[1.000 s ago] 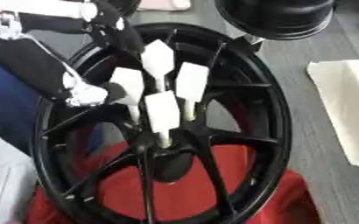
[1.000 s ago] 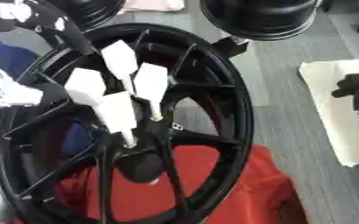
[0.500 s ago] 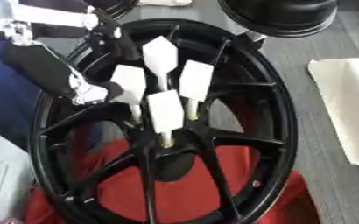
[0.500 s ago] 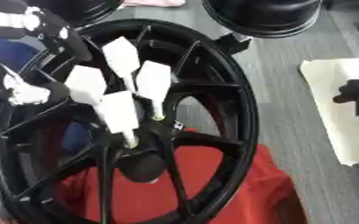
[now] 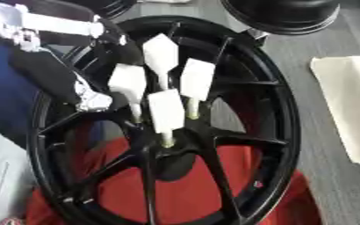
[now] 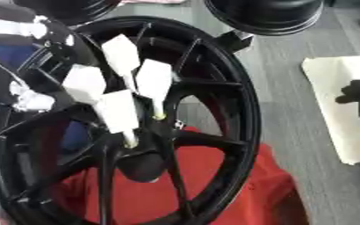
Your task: Pull the pin out of the wheel hub.
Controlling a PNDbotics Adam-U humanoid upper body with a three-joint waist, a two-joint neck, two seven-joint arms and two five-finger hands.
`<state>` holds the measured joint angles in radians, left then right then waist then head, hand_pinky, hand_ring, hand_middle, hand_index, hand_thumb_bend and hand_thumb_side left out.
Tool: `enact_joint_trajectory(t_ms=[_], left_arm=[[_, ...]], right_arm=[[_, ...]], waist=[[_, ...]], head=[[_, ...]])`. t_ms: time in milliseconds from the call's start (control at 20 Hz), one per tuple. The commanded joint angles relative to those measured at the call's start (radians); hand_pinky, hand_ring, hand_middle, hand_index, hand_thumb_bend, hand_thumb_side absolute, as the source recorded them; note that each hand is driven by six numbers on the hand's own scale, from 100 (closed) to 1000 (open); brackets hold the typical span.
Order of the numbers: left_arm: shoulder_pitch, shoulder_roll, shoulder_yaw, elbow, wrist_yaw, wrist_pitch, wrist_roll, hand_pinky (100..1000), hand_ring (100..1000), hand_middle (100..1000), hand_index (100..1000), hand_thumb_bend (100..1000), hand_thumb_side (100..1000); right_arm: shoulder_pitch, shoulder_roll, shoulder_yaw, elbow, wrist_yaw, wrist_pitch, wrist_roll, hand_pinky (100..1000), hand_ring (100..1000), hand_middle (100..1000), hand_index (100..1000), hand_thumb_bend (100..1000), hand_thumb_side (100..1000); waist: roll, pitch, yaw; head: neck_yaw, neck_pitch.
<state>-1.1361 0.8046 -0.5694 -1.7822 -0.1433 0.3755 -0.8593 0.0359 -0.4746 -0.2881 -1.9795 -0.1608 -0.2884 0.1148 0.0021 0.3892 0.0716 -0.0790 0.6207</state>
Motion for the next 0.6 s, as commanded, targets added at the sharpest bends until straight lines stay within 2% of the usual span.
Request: enact_joint_trajectory(t_ms=[50,600], left_arm=[[-0.010,0.005,0.013,0.020,-0.028,0.036,-0.048,846,878,820,892,294,329],[-0.001,-0.009,0.004,0.046,-0.032,-0.007,-0.048,829,862,803,874,235,324]], right_arm=[[-0.002,-0.010,-0.003,-0.021,0.004,0.003,-0.002,840,665,660,757,100,550],[-0.004,0.002,-0.005,-0.021,0.004,0.004,0.004,841,666,661,758,100,552]], waist=[[-0.003,-0.014,-0.004],[-0.007,-0.004,-0.011]], head=[[0.007,-0.019],[0.014,-0.027]])
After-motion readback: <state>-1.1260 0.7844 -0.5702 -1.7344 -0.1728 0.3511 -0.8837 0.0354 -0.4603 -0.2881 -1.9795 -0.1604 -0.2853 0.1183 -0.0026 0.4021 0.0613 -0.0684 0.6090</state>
